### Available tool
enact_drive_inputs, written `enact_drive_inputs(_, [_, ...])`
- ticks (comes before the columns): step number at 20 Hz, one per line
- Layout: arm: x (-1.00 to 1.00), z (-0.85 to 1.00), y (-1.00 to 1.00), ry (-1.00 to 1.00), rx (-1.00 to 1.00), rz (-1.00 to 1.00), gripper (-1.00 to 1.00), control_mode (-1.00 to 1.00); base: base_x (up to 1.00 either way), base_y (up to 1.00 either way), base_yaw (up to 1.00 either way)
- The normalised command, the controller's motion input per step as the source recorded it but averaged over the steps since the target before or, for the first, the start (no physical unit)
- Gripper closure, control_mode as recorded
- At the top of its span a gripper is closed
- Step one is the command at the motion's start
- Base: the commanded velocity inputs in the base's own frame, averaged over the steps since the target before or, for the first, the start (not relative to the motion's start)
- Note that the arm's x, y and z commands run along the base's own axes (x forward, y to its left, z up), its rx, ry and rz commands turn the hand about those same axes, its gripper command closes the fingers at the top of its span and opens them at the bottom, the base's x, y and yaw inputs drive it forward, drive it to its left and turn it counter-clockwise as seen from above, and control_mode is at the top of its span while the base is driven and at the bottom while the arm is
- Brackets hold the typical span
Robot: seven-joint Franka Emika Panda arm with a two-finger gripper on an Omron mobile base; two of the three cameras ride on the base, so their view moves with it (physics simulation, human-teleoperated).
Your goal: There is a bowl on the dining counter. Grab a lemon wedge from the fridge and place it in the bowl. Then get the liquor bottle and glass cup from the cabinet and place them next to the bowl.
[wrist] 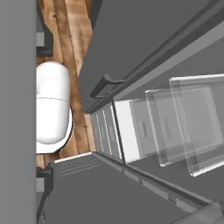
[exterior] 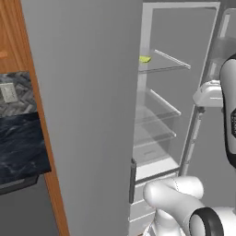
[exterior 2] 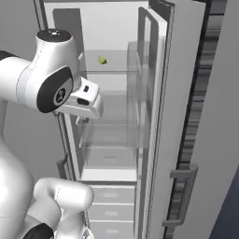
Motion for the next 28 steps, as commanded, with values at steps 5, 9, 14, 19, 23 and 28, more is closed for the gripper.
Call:
enact_drive_inputs(5, [0.0,0.0,0.0,0.0,0.0,0.0,-1.0,1.0,0.5,0.02,0.42])
enact_drive_inputs(9, [0.0,0.0,0.0,0.0,0.0,0.0,-1.0,1.0,0.6,0.0,0.33])
enact_drive_inputs(14, [0.0,0.0,0.0,0.0,0.0,0.0,-1.0,1.0,0.55,0.0,0.15])
enact_drive_inputs(19, [0.07,0.0,-0.1,-0.02,0.0,0.01,-1.0,-1.0,0.13,-0.02,0.02])
enact_drive_inputs(23, [0.06,0.17,-0.21,-0.14,0.0,0.01,-1.0,-1.0,0.0,0.0,0.0])
enact_drive_inputs(28, [0.33,0.38,-0.19,-0.21,0.0,0.01,-1.0,-1.0,0.0,0.0,0.0])
